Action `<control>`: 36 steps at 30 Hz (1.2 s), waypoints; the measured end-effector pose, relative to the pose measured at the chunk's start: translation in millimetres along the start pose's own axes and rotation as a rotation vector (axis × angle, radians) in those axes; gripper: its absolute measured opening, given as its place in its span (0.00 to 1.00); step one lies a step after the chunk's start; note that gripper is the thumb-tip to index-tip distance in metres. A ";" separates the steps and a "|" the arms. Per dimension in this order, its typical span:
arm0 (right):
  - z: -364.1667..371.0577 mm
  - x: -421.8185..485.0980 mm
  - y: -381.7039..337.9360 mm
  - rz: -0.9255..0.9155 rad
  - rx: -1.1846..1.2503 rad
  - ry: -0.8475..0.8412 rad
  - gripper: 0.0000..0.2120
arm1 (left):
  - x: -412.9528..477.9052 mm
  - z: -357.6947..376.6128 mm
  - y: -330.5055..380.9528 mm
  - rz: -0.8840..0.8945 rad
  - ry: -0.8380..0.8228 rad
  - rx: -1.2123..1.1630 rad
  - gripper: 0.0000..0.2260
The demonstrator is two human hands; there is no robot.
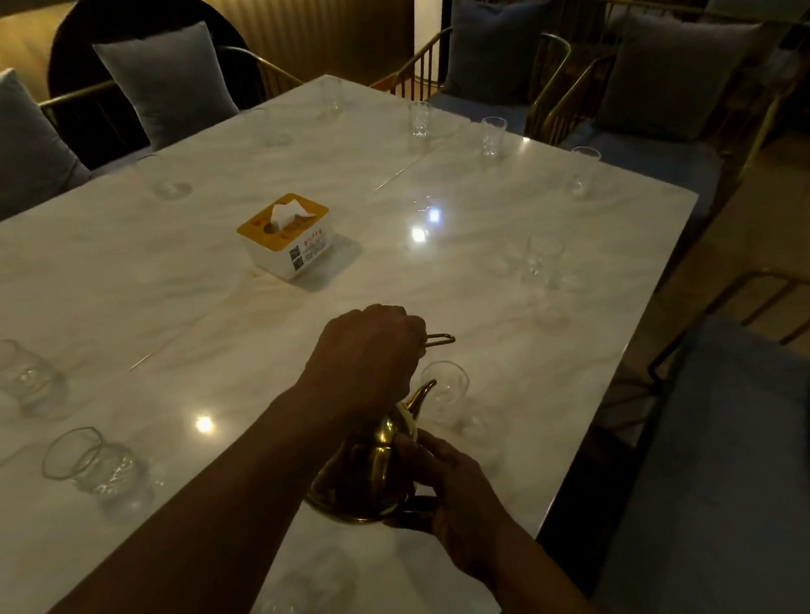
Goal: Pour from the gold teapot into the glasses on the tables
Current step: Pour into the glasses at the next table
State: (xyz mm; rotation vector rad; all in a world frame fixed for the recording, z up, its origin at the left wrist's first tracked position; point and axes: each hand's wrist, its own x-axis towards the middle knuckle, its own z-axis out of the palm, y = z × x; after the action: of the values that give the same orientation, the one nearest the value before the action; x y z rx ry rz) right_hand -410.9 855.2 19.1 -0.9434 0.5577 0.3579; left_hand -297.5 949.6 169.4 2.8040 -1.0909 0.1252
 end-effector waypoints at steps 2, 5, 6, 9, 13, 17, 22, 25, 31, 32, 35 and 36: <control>0.5 -0.1 0.8 0.005 -0.005 -0.001 0.30 | -1.2 -0.5 -0.6 -0.002 0.001 0.006 0.10; 0.7 -0.1 1.3 0.008 -0.017 -0.013 0.27 | -2.6 -0.6 -1.7 -0.008 -0.003 0.015 0.10; 0.9 -0.2 1.1 0.009 -0.021 -0.015 0.26 | -2.9 -0.7 -1.8 -0.012 -0.007 0.016 0.10; 1.1 0.2 1.0 0.012 -0.030 -0.015 0.28 | -2.7 -1.5 -1.5 -0.016 -0.011 0.025 0.11; 0.6 0.4 0.8 0.008 -0.032 -0.024 0.30 | -2.2 -2.0 -1.7 -0.025 -0.018 0.027 0.11; 0.0 -0.2 -1.3 0.006 -0.040 -0.035 0.28 | -3.0 -3.4 -1.6 -0.040 -0.025 0.015 0.10; 2.2 0.0 -1.5 0.001 -0.045 -0.038 0.29 | -3.5 -5.1 -2.4 -0.044 -0.027 0.015 0.11; 3.3 1.2 -0.3 0.001 -0.050 -0.015 0.31 | -5.1 -4.8 -4.3 -0.042 -0.021 0.007 0.11; 4.8 -0.5 -0.6 -0.038 -0.083 0.019 0.31 | -14.7 1.0 -13.6 -0.062 -0.045 -0.043 0.10; 5.1 -0.8 0.0 -0.044 -0.091 0.028 0.30 | -17.5 2.2 -15.2 -0.068 -0.055 -0.058 0.10; 6.2 -0.5 1.8 -0.065 -0.110 0.069 0.28 | -29.3 7.6 -20.2 -0.096 -0.062 -0.101 0.13; 6.5 0.4 2.2 -0.077 -0.114 0.083 0.29 | -33.6 9.6 -21.5 -0.107 -0.057 -0.111 0.14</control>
State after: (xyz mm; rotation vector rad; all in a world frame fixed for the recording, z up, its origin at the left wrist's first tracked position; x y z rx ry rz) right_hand -409.8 861.9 20.4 -1.0909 0.5790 0.2844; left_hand -307.3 986.2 153.8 2.7734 -0.9265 -0.0254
